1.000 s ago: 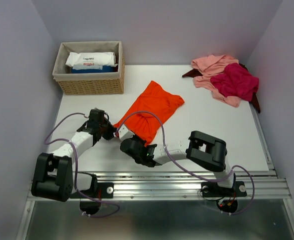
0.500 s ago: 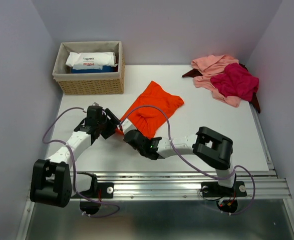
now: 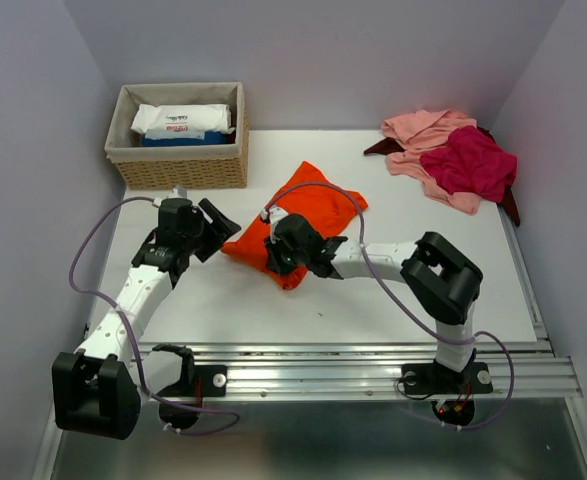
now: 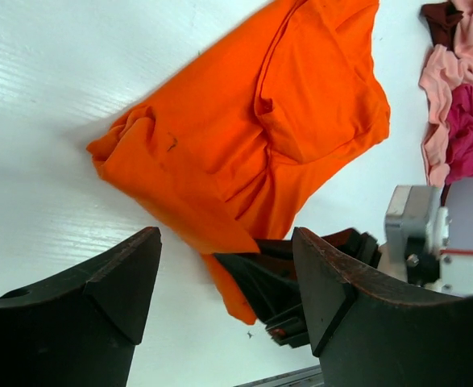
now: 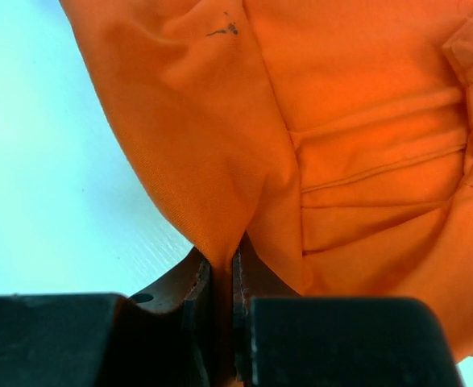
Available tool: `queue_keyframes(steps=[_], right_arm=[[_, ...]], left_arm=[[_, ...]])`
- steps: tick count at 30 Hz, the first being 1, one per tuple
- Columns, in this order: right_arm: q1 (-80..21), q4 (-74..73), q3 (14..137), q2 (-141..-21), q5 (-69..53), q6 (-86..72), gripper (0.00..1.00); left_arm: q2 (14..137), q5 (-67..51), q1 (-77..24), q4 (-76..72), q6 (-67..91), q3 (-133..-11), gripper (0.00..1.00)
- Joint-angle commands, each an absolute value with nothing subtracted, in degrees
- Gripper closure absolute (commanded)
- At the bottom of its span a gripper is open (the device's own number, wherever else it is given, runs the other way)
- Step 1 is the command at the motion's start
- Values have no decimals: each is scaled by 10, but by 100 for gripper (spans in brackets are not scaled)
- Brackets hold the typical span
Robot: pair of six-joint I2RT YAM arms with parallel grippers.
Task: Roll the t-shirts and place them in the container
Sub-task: Roll the T-shirt to the center of the board.
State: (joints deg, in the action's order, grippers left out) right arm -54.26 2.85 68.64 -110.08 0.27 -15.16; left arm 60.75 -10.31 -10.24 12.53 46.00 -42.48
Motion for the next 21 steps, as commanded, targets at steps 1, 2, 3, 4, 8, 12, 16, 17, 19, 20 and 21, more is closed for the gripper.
queue_keyframes(steps=[1,2,3,4,8,12,16,17,19,20,21], right_arm=[[-514,24,717,-1092,-151,-179,99],[-509,24,719,-1098,-168,-182,99],[-498,24,722,-1101,-204,-185,99],[-493,24,722,-1104,-219,-192,99],[-465,25,727,-1122,-298,-207,99],[-442,26,729,-1135,-359,-218,99],[-411,27,737,-1151,-402,-242,99],[-406,26,739,-1155,-410,-247,99],[-397,27,742,-1165,-428,-257,99],[-390,27,742,-1167,-431,-258,99],[-390,28,741,-1169,-438,-260,99]], left_arm=[[601,-101,-99,141,441,-439,23],[601,-102,-99,141,440,-438,23],[603,-105,-99,140,440,-433,23],[604,-107,-99,139,440,-432,23],[603,-118,-99,133,440,-418,23],[604,-132,-99,120,440,-401,24],[611,-147,-99,99,439,-389,24],[616,-155,-99,94,439,-388,25],[627,-162,-101,81,437,-385,25],[628,-165,-102,77,436,-385,25],[635,-169,-103,76,435,-388,25]])
